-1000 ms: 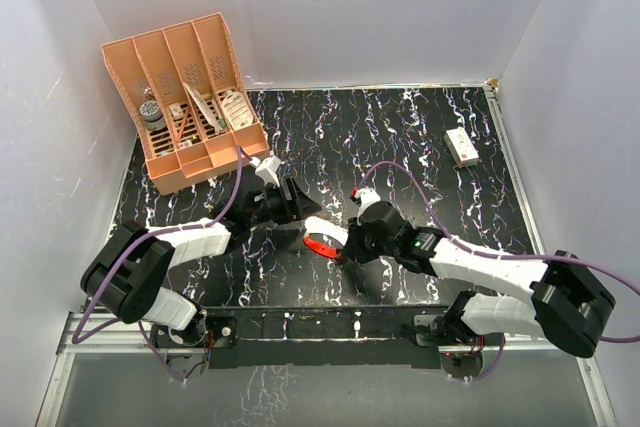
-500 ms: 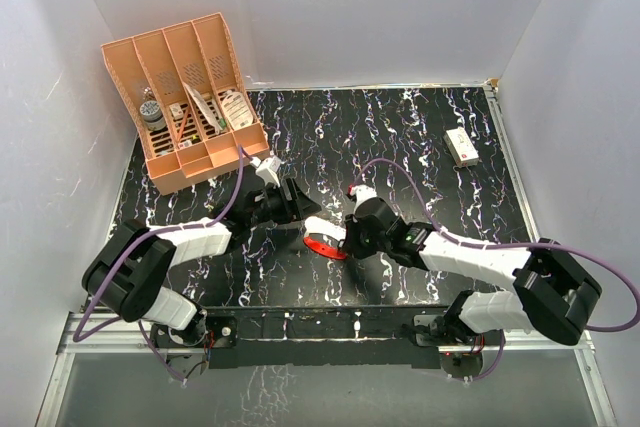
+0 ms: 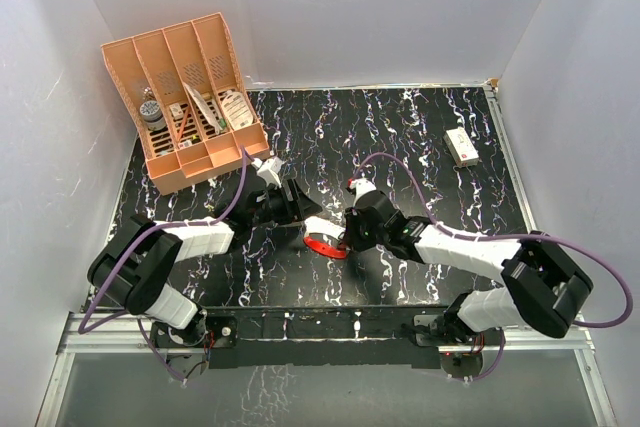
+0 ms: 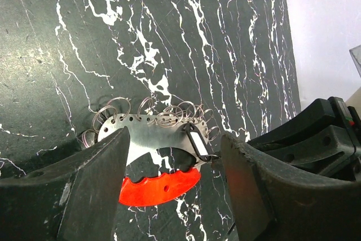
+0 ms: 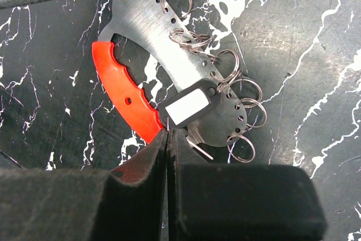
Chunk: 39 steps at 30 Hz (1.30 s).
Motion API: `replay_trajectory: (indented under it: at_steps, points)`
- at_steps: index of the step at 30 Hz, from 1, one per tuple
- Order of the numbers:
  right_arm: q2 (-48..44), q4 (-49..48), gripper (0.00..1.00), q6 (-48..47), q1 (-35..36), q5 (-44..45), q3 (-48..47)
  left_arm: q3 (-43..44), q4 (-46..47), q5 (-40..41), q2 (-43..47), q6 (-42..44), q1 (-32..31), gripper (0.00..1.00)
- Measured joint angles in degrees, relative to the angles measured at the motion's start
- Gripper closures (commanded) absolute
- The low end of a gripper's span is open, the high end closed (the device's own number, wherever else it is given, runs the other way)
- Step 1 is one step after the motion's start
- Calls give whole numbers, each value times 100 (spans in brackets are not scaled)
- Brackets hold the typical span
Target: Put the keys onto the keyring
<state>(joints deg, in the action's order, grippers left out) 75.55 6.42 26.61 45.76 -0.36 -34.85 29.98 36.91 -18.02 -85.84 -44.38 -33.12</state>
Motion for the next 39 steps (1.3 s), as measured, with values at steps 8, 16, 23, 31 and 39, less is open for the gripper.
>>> replay_trajectory:
  at_steps: [8,16,23,31,39]
  points:
    - [219,-66,100,-109,-125,-133,-289,-20,116,0,-48,-39,0,36]
    - [516,-173,100,-125,-168,-249,-466,-140,378,-42,-243,-127,0,37]
    - [734,-214,100,-146,-234,-328,-586,-199,479,-63,-372,-177,0,37]
    - [909,-243,100,-192,-317,-437,-728,-273,688,-83,-417,-245,0,37]
    - [922,-240,100,-254,-481,-452,-826,-437,949,-140,-588,-407,-7,38]
